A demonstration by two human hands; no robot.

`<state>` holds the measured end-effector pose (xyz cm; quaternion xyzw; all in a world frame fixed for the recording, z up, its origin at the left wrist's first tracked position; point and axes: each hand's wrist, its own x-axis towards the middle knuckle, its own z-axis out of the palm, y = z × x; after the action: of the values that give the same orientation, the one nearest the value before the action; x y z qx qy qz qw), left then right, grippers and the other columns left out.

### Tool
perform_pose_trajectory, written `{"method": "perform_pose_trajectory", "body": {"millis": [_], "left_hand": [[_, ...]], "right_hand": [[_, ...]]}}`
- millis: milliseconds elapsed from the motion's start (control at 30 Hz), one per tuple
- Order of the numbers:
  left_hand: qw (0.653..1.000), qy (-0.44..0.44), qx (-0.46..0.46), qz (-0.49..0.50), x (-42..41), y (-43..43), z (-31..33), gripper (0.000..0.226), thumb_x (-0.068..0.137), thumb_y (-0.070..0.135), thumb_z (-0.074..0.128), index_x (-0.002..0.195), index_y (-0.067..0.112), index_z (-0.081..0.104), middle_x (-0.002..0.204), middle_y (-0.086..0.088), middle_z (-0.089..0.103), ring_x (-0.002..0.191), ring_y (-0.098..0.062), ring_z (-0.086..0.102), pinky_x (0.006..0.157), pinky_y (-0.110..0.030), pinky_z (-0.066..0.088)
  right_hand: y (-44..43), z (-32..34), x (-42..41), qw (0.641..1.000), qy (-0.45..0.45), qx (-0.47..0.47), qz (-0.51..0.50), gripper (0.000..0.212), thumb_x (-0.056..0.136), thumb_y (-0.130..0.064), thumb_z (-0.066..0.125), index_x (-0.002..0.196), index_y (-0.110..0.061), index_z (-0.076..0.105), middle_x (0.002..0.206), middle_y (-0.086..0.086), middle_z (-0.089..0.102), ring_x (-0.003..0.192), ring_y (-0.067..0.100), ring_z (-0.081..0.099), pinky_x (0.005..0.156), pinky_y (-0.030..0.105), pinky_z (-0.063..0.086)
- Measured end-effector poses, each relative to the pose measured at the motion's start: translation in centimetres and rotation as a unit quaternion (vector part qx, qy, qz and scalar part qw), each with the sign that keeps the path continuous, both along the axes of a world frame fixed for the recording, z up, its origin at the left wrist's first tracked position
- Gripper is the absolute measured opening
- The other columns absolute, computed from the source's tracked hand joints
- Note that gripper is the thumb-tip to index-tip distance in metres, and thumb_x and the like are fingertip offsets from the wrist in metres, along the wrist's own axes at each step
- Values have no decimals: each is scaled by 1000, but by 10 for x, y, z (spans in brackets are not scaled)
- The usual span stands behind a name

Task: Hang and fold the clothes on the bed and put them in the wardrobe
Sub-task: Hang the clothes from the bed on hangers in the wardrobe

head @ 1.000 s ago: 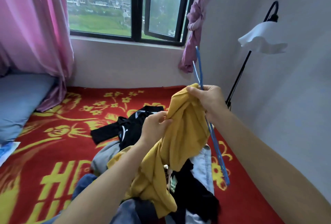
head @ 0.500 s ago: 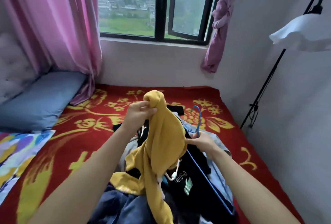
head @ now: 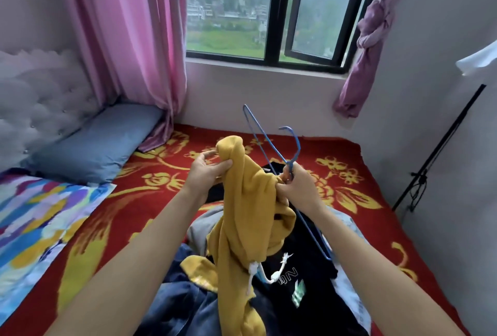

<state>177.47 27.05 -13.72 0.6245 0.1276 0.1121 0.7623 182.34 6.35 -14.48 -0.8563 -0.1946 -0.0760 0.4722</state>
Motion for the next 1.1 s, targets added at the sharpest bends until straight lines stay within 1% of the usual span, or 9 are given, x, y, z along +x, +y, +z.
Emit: {"method": "perform_pose_trajectory", "body": {"millis": [67, 167, 400, 567, 633, 733, 867, 967, 1100], "left_hand": [[997, 58, 45, 36, 4, 0, -10, 76, 82, 17, 70, 143, 9, 25, 129, -20, 52, 112, -30, 57, 89, -38, 50], [962, 158, 211, 70, -2, -6, -30, 88, 85, 28, 67, 149, 10, 10, 149, -18, 29, 134, -33, 32, 105, -41, 31], [930, 92, 349, 74, -45, -50, -87, 63, 82, 53, 61, 129, 15, 42, 127, -9, 47, 115, -25, 47, 90, -38, 45], [906, 138, 394, 76, -43, -67, -107, 66, 80, 57, 59, 128, 15, 43, 126, -6, 47, 118, -26, 45, 96, -41, 42], [905, 121, 389, 122, -35, -61, -104, 62, 82, 51, 61, 129, 16, 43, 128, -6, 47, 119, -27, 44, 94, -41, 42], [935, 58, 330, 117, -24, -53, -90, 52, 86, 39, 63, 128, 14, 48, 122, -2, 55, 113, -23, 51, 92, -44, 45], [961, -79, 233, 124, -16, -43, -46, 7, 91, 17, 59, 89, 13, 64, 82, -5, 67, 77, -20, 62, 73, -41, 51], [959, -162, 203, 111, -13, -24, 10, 11, 90, 17, 60, 84, 26, 63, 77, 6, 67, 71, -7, 63, 66, -26, 51], [952, -233, 191, 49, -21, -11, 72, 13, 88, 13, 62, 87, 26, 65, 80, 10, 68, 71, 2, 65, 65, -15, 52]], "right_hand": [[6, 12, 1, 998, -34, -41, -24, 39, 69, -2, 64, 64, -24, 32, 57, -9, 41, 50, 6, 34, 48, 16, 31], [18, 31, 2, 989, -88, -106, -55, 43, 74, -11, 66, 63, -29, 29, 56, -12, 41, 49, 3, 37, 44, 14, 23], [44, 64, 5, 984, -96, -127, -86, 34, 76, -14, 62, 66, -24, 32, 59, -10, 42, 51, 6, 39, 45, 22, 26], [49, 96, 6, 989, -119, -64, -63, 26, 79, -13, 66, 72, -17, 42, 61, -9, 42, 55, 4, 40, 50, 16, 33], [47, 111, 4, 988, -136, -38, -58, 36, 77, -9, 66, 65, -22, 35, 61, -8, 40, 53, 4, 38, 46, 8, 29], [42, 132, 2, 988, -142, 2, -54, 39, 75, -5, 64, 63, -23, 32, 60, -7, 37, 52, 6, 35, 41, 6, 28], [30, 167, 9, 983, -156, 60, -81, 36, 74, -8, 63, 63, -23, 32, 61, -7, 36, 53, 6, 33, 49, 13, 30], [8, 201, 22, 970, -173, 122, -118, 34, 72, -10, 62, 64, -23, 32, 62, -7, 36, 54, 7, 33, 54, 23, 33], [-13, 229, 38, 959, -193, 135, -154, 34, 70, -17, 64, 62, -25, 31, 61, -7, 35, 54, 5, 33, 58, 25, 34]]}}
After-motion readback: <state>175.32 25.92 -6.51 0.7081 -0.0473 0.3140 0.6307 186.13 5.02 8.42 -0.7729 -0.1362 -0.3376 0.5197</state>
